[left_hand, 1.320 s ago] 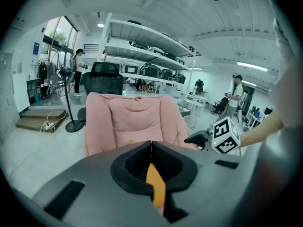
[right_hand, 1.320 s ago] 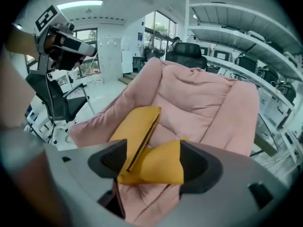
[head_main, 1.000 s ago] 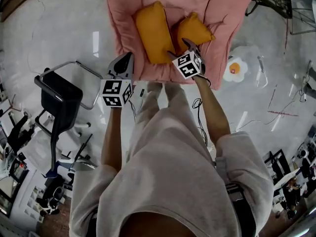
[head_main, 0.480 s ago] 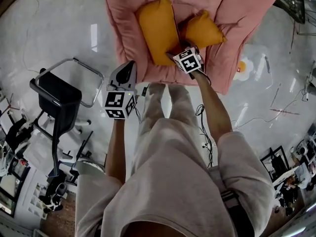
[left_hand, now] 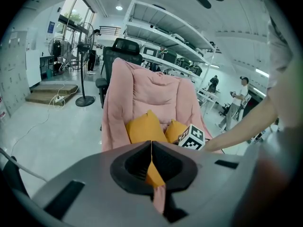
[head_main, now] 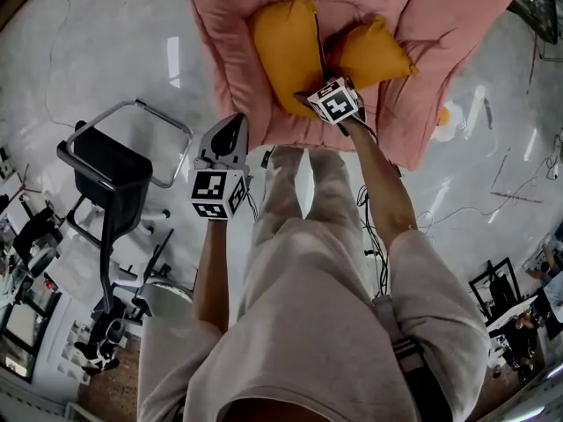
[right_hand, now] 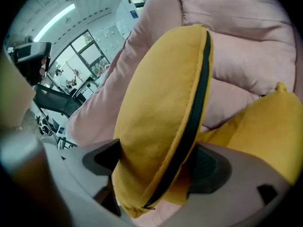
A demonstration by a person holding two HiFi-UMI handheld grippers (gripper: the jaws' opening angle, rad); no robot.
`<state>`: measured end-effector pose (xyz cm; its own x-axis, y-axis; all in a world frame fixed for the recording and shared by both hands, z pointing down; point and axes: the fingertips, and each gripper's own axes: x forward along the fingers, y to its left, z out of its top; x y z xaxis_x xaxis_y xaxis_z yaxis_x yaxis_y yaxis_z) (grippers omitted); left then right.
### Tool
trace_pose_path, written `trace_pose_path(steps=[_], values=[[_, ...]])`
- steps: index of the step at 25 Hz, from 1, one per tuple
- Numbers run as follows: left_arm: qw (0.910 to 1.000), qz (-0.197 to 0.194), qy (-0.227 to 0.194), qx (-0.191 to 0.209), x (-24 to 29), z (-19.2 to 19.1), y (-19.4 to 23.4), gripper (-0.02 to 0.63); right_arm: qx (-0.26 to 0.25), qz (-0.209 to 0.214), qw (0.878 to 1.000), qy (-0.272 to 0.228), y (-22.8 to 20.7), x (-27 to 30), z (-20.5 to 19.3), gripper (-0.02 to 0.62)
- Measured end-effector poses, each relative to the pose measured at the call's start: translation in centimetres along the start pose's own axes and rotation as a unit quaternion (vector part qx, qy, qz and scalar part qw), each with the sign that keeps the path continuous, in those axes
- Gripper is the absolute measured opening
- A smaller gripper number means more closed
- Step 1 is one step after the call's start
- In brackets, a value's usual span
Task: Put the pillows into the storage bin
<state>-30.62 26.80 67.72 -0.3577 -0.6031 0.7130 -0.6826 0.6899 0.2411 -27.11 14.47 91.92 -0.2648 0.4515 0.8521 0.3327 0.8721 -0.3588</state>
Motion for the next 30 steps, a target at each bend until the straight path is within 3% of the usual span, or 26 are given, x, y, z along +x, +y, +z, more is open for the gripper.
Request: trace_pose_path(steps=[6, 13, 23, 30], values=[[1.0, -0.003, -0.004, 0.006, -0.9, 0.0, -0.2, 0.012, -0.017, -0.01, 1.0, 0.009, 2.0, -0.5, -0.1, 0.317], [0.9991, -0.013, -0.021, 0.034, -2.0, 2.0, -2.0, 0.014, -0.003, -0.023, 1.0, -0.01, 3.7, -4.4, 0.6, 0.251], [0.9932, -0.043, -0.053, 0.095, -3.9, 7.5, -5.7, 0.014, 0.038, -0.08, 0.991, -0.099, 4.3, -13.7, 2.3, 0.244], [0.9876, -0.055, -0.085, 0.12, -5.8, 11.0, -9.2, 0.012, 0.025, -0.135, 0.98, -0.143, 4.4, -23.2, 2.9, 0.241]])
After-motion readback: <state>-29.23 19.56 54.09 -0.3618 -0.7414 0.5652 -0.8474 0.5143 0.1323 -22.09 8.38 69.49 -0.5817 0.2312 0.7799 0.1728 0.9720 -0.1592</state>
